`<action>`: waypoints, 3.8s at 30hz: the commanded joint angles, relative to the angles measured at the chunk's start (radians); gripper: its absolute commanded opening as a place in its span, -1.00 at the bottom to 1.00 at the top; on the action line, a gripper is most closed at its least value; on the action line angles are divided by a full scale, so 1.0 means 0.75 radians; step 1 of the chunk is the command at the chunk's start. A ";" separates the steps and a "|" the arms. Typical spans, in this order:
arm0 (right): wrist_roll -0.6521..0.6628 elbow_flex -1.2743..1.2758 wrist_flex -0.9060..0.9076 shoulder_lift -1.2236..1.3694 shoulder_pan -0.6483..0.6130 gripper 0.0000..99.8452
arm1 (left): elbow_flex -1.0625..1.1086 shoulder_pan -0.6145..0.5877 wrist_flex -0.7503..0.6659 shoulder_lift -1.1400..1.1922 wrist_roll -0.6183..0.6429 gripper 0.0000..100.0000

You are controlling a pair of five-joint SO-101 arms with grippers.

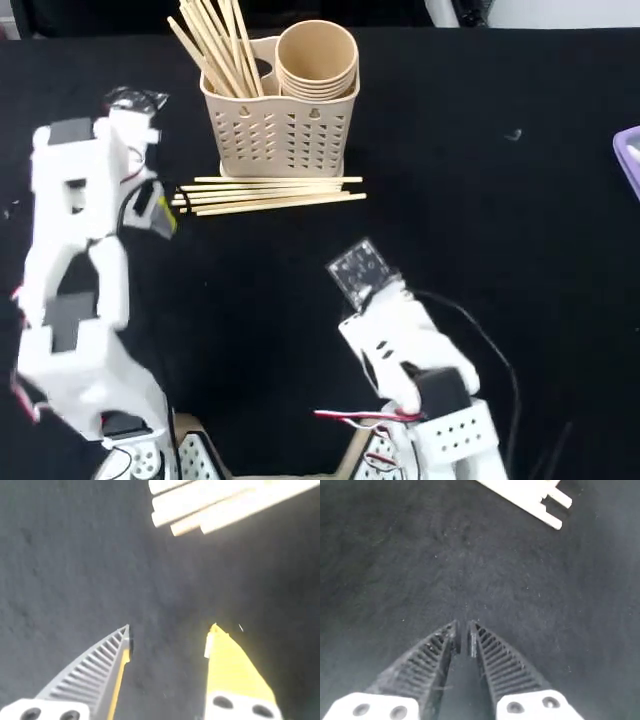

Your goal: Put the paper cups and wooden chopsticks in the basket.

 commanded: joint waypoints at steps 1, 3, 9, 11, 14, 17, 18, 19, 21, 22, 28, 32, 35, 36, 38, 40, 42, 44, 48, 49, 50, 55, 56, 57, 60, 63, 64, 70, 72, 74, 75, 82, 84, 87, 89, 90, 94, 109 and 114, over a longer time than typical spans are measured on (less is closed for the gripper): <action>-0.014 0.071 0.008 -0.189 0.035 -0.92 | -0.296 0.019 0.008 0.180 0.049 -0.51; -0.016 0.066 0.049 -0.238 0.051 -0.92 | -0.363 0.019 0.008 0.262 0.119 -0.51; -0.016 0.066 0.053 -0.230 0.080 -0.92 | -0.435 0.011 0.004 0.346 -0.115 -0.51; -0.018 0.066 0.053 -0.230 0.080 -0.92 | -0.455 0.007 0.000 0.344 -0.168 -0.51; -0.018 0.066 0.053 -0.230 0.080 -0.92 | -0.541 0.009 -0.010 0.362 -0.115 -0.51; -0.018 0.066 0.053 -0.230 0.078 -0.92 | -0.553 0.011 -0.123 0.405 0.196 -0.51; -0.018 0.066 0.053 -0.230 0.078 -0.92 | -0.553 0.009 -0.162 0.423 0.321 -0.51; -0.018 0.066 0.053 -0.230 0.078 -0.92 | -0.551 0.009 -0.196 0.438 0.430 -0.51; -0.018 0.066 0.053 -0.230 0.078 -0.92 | -0.551 0.015 -0.254 0.483 0.583 -0.51; -0.018 0.066 0.053 -0.230 0.078 -0.92 | -0.560 0.019 -0.280 0.507 0.630 -0.51; -0.014 0.066 0.053 -0.230 0.078 -0.92 | -0.633 0.048 -0.393 0.552 0.777 -0.51; -0.012 0.066 0.053 -0.232 0.078 -0.92 | -0.652 0.132 -0.389 0.546 0.773 -0.51; -0.012 0.066 0.053 -0.232 0.078 -0.92 | -0.658 0.179 -0.401 0.554 0.773 -0.51; -0.012 0.066 0.053 -0.232 0.078 -0.92 | -0.652 0.181 -0.403 0.556 0.773 -0.51; -0.012 0.066 0.053 -0.232 0.078 -0.92 | -0.643 0.181 -0.411 0.565 0.773 -0.51; -0.012 0.066 0.053 -0.232 0.078 -0.92 | -0.658 0.175 -0.419 0.597 0.773 -0.51; -0.012 0.066 0.053 -0.232 0.078 -0.92 | -0.658 0.175 -0.421 0.618 0.773 -0.51; -0.012 0.066 0.053 -0.232 0.078 -0.92 | -0.658 0.185 -0.421 0.653 0.773 -0.51; -0.012 0.066 0.053 -0.232 0.078 -0.92 | -0.660 0.181 -0.421 0.710 0.773 -0.51; -0.012 0.066 0.053 -0.232 0.078 -0.92 | -0.660 0.177 -0.419 0.716 0.773 -0.51; -0.012 0.066 0.053 -0.232 0.078 -0.92 | -0.664 0.173 -0.409 0.714 0.771 -0.51; -0.012 0.066 0.053 -0.232 0.076 -0.92 | -0.666 0.185 -0.286 0.696 0.606 -0.51; -0.012 0.066 0.053 -0.232 0.076 -0.92 | -0.666 0.187 -0.256 0.691 0.563 -0.51; -0.012 0.066 0.053 -0.232 0.076 -0.92 | -0.666 0.187 -0.223 0.687 0.522 -0.51; -0.012 0.066 0.053 -0.232 0.076 -0.92 | -0.666 0.179 -0.121 0.681 0.403 -0.51; -0.012 0.066 0.053 -0.232 0.076 -0.92 | -0.664 0.173 -0.016 0.669 0.350 -0.51; -0.012 0.066 0.053 -0.232 0.076 -0.92 | -0.664 0.173 0.016 0.661 0.331 -0.51; -0.012 0.066 0.053 -0.232 0.076 -0.92 | -0.664 0.163 0.084 0.550 0.311 -0.51; -0.012 0.066 0.053 -0.232 0.076 -0.92 | -0.664 0.150 0.043 0.505 0.317 -0.51; -0.012 0.066 0.053 -0.232 0.076 -0.92 | -0.652 0.142 -0.010 0.479 0.381 -0.51; -0.012 0.066 0.053 -0.232 0.076 -0.92 | -0.652 0.140 -0.029 0.483 0.426 -0.51; -0.012 0.066 0.053 -0.232 0.076 -0.92 | -0.572 0.199 -0.100 0.614 0.546 -0.51; -0.012 0.066 0.053 -0.232 0.078 -0.92 | -0.560 0.208 -0.096 0.622 0.546 -0.51; -0.012 0.066 0.053 -0.232 0.078 -0.92 | -0.535 0.202 -0.084 0.571 0.538 -0.51; -0.012 0.066 0.051 -0.232 0.078 -0.92 | -0.492 0.208 -0.049 0.526 0.487 -0.51; -0.012 0.066 0.051 -0.232 0.078 -0.92 | -0.457 0.210 -0.041 0.501 0.468 -0.51; -0.012 0.066 0.041 -0.232 0.078 -0.92 | -0.257 0.212 -0.084 0.419 0.444 -0.51; -0.012 0.066 0.041 -0.232 0.082 -0.92 | 0.801 0.492 -0.644 -0.311 0.254 -0.59; -0.012 0.066 0.043 -0.232 0.082 -0.92 | 1.046 0.590 -0.859 -0.473 0.192 -0.59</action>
